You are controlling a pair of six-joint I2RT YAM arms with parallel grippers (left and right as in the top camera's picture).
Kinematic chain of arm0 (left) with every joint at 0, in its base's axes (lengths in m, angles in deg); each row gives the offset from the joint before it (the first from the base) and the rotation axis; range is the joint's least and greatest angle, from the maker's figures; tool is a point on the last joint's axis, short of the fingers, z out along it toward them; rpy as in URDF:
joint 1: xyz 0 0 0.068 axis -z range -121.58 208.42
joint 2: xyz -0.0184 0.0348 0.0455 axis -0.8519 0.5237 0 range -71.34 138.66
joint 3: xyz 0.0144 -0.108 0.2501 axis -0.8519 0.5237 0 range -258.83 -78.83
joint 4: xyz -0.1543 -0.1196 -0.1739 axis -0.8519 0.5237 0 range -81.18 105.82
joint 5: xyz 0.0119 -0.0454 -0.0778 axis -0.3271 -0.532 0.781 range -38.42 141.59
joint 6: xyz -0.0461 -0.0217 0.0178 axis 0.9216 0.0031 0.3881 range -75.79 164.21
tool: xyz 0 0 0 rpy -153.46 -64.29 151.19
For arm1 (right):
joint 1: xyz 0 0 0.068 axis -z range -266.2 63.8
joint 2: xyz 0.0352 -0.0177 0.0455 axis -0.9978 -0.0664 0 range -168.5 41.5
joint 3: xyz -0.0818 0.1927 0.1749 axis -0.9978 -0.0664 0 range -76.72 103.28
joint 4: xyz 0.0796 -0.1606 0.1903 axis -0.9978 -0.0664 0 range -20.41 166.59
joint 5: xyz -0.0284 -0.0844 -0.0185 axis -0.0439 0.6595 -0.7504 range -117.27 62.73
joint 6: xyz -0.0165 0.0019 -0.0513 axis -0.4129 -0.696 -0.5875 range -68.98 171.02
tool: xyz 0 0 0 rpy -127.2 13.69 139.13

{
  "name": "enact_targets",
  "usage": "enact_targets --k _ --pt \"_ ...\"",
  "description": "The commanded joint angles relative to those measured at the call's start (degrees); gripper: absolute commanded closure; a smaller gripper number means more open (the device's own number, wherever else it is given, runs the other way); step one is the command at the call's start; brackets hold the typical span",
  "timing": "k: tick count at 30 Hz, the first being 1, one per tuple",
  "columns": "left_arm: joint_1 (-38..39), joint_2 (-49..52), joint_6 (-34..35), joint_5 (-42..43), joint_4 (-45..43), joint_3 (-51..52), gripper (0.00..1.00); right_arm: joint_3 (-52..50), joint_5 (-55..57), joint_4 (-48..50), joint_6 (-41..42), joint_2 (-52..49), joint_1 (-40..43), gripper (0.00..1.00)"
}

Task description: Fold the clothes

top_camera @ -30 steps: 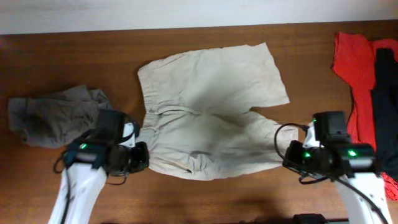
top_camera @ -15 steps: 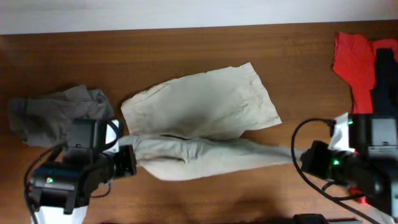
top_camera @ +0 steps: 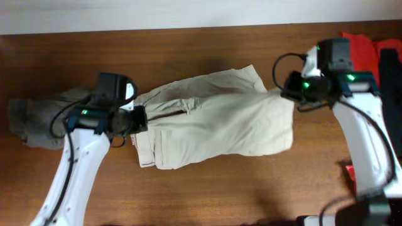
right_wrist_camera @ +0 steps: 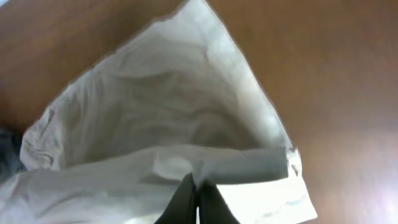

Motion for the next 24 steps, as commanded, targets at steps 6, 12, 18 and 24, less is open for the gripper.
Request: enact_targets --k 6,12,18,24 --pt "-0.5 6.1 -1.3 -11.5 -9.9 -0.8 0.97 0.4 0.6 17.3 -2.1 -11.2 0.2 0.96" --pt "-0.6 7.9 -1.3 -17.6 -14.9 -0.8 0.48 0.4 0.7 24.5 -3.6 -13.9 0.2 0.3" --pt "-0.6 7.4 -1.3 -19.1 -11.0 -5.5 0.23 0.4 0.8 20.6 -5.3 -12.6 1.3 0.15" --pt "1.1 7.6 -6.2 -6.5 -8.8 -7.9 0.72 0.4 -0.4 9.4 -5.3 -11.3 0.2 0.3"
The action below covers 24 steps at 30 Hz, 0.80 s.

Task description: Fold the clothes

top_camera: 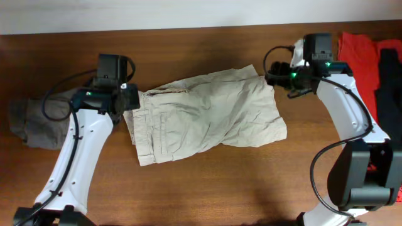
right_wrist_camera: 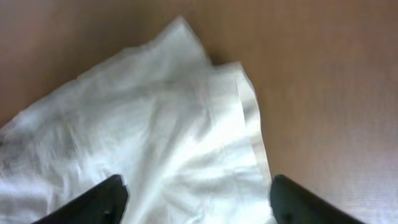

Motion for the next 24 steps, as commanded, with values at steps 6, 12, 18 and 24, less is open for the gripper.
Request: enact_targets --k 6,12,18,24 --pt "5.6 4.7 -16.3 12.9 -4.0 -1.1 0.97 0.3 -1.8 -6.6 -0.4 2.3 -5.8 0.85" --pt "6.7 15.9 -21.3 12.9 -5.2 -1.1 0.99 -2.3 3.9 -7.1 5.9 1.1 -8.9 0.96" --pt "5.0 21.2 -19.2 3.0 -9.2 -1.1 1.0 -6.4 3.8 -6.7 6.0 0.8 -8.8 0.96" --pt "3.8 20.4 -16.8 4.2 -9.3 -2.7 1.0 -8.7 4.2 -4.8 5.0 0.8 -8.8 0.75"
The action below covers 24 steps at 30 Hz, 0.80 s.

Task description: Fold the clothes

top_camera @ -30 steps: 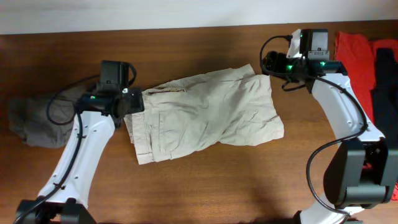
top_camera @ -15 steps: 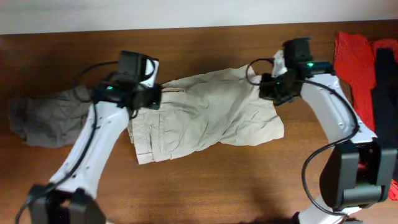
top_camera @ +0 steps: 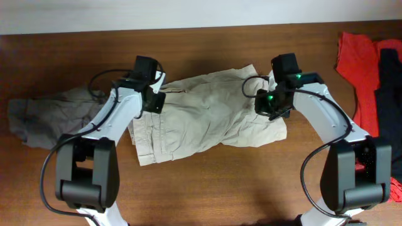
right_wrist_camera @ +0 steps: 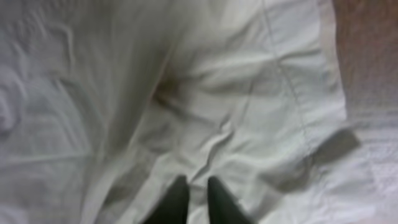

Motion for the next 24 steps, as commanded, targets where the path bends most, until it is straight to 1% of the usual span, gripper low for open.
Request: enact_targets --k 1,2,3,4,6,8,9,10,13,16,20,24 --pt "-0.4 -1.7 1.1 -0.2 1.3 -2.4 0.99 -0.9 1.2 0.6 -1.2 0.6 0.2 0.66" --pt "-0.4 -2.9 1.1 0.1 1.9 -2.9 0.98 -0.9 1.2 0.7 -1.9 0.6 0.2 0.58" --pt "-0.4 -4.0 1.1 0.1 2.3 -3.3 0.94 -0.9 1.2 0.7 -2.2 0.6 0.2 0.55" --pt "-0.4 -5.4 1.1 -0.1 2.5 -3.7 0.88 -0.9 1.2 0.7 -2.3 0.6 0.2 0.55" --pt "-0.9 -7.7 0.4 -0.1 2.4 -4.0 0.73 -0.9 1.2 0.8 -2.2 0.6 0.2 0.54" --pt "-1.3 -9.1 -1.6 -0.1 2.7 -4.0 0.6 -0.9 1.2 0.8 -2.2 0.6 0.2 0.53" --pt "-1.4 -9.4 -2.7 -0.1 3.5 -4.0 0.54 -0.9 1.2 0.8 -2.2 0.6 0.2 0.53" --pt "-1.6 -9.4 -3.3 -0.8 4.8 -4.0 0.51 -0.9 1.2 0.8 -2.2 0.6 0.2 0.53" --pt "-2.7 -9.4 -3.2 -2.3 7.1 -4.0 0.45 -0.9 1.2 0.7 -2.2 0.6 0.2 0.53" --pt "-5.1 -9.3 -1.6 -1.5 6.9 -4.0 0.4 -0.9 1.2 0.6 -2.2 0.6 0.2 0.53" --pt "-9.3 -7.8 -2.3 6.1 6.0 -4.0 0.4 -0.9 1.2 0.5 -2.2 0.6 0.2 0.53" --pt "-11.2 -3.7 -3.6 11.5 5.7 -4.0 0.4 -0.9 1.2 0.5 -2.2 0.6 0.2 0.53"
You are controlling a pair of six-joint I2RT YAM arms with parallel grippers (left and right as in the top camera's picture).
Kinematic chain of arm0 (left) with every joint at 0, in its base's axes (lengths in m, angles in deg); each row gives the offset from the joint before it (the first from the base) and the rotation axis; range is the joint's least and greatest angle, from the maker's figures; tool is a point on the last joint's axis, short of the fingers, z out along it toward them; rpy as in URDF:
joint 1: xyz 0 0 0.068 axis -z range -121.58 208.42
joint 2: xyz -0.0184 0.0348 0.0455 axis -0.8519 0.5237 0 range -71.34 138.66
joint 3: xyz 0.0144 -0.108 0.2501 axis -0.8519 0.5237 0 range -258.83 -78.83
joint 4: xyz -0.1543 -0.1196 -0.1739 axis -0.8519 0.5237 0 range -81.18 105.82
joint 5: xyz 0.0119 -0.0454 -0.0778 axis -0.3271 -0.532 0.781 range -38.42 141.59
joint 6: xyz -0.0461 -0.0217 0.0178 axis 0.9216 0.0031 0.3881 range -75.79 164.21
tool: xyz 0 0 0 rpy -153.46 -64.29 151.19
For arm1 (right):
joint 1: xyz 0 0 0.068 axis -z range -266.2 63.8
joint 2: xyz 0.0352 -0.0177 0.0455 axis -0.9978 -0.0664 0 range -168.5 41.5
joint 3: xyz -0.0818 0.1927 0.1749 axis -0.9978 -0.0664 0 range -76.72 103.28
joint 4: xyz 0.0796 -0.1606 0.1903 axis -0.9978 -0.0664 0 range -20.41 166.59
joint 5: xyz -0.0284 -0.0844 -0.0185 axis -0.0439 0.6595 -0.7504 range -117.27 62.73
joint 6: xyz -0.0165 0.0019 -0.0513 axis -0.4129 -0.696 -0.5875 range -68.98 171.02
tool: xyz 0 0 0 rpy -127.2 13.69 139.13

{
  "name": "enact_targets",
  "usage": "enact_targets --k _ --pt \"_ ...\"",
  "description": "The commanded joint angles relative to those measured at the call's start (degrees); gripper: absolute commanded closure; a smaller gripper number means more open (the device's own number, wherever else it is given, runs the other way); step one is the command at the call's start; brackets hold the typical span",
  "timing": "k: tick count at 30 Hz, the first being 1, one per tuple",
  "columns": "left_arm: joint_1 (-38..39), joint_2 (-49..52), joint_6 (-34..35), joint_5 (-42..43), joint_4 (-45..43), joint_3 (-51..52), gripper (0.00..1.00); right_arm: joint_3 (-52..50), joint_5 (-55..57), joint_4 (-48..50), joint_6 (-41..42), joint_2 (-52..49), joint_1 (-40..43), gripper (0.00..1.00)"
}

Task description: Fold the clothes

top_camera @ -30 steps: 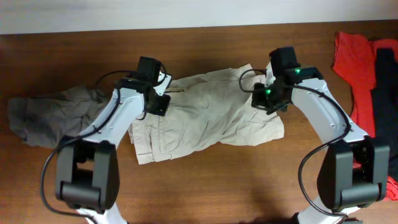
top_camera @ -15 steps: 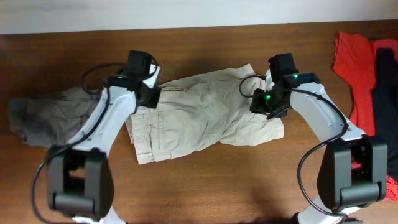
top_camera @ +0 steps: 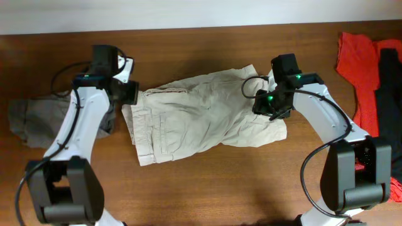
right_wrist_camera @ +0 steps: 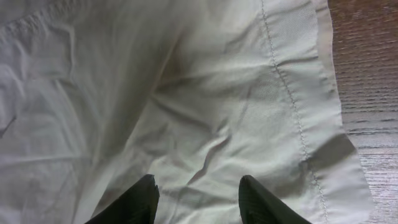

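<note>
Beige shorts [top_camera: 201,119] lie spread on the wooden table [top_camera: 220,188], waistband to the left and leg hems to the right. My right gripper [top_camera: 264,104] is low over the right leg; in the right wrist view it [right_wrist_camera: 198,184] stands open over the creased beige cloth [right_wrist_camera: 186,93], with nothing between its fingers and the stitched hem on the right. My left gripper [top_camera: 132,94] is at the upper left corner of the waistband; its jaws do not show clearly from above.
A crumpled grey-brown garment [top_camera: 31,119] lies at the table's left end, behind the left arm. At the right end are a red garment [top_camera: 358,56] and a black one [top_camera: 391,81]. Bare wood [right_wrist_camera: 367,62] shows past the hem.
My right gripper, nearly shut on the cloth before, now stands open over the same spot. The left gripper has moved left, from the shorts' upper left part to the waistband corner.
First both grippers held the shorts stretched above the table, the right one shut on a hem. Then the shorts lay flat, with the right gripper open at the far right corner. Later both grippers were on the cloth. Now the right is open and the left has drawn back.
</note>
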Motion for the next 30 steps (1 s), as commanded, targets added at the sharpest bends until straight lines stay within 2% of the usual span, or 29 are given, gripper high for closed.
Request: enact_targets --k 1,8,9,10,12,13,15,18,23,26,30 --pt "-0.9 5.6 -3.5 10.6 -0.7 -0.3 0.4 -0.6 0.5 0.0 -0.4 0.6 0.2 0.53" --pt "-0.9 8.1 -5.0 16.4 -2.4 -0.3 0.42 -0.6 0.5 0.0 -0.4 0.6 0.2 0.53" --pt "-0.9 8.1 -5.0 16.4 -2.6 -0.3 0.48 -0.6 0.5 0.0 -0.4 0.6 0.2 0.53" --pt "-0.9 8.1 -5.0 16.4 -2.6 -0.3 0.59 -0.6 0.5 0.0 -0.4 0.6 0.2 0.53" --pt "-0.9 8.0 -5.0 16.4 -2.6 -0.4 0.93 -0.6 0.5 0.0 -0.4 0.6 0.2 0.53" --pt "-0.9 7.7 -5.0 16.4 -2.2 -0.5 1.0 -0.6 0.5 0.0 -0.4 0.6 0.2 0.53" --pt "-1.2 6.8 -4.2 16.0 -1.0 -1.2 1.0 -0.6 0.6 0.0 -0.4 0.6 0.2 0.53" --pt "-2.3 3.9 1.0 13.9 0.5 -2.7 0.99 -0.6 2.2 -0.1 -0.4 0.6 0.2 0.53" --pt "-4.2 -2.2 5.4 6.5 4.3 -3.1 0.99 -0.6 2.7 0.0 -0.1 0.6 0.2 0.53" --pt "-4.3 -2.5 7.9 3.1 8.4 -3.1 1.0 -0.6 3.3 0.1 1.2 0.6 0.2 0.53" --pt "-4.3 -0.6 8.9 3.0 10.4 -1.8 0.98 -0.6 3.5 0.5 1.4 0.6 0.2 0.53"
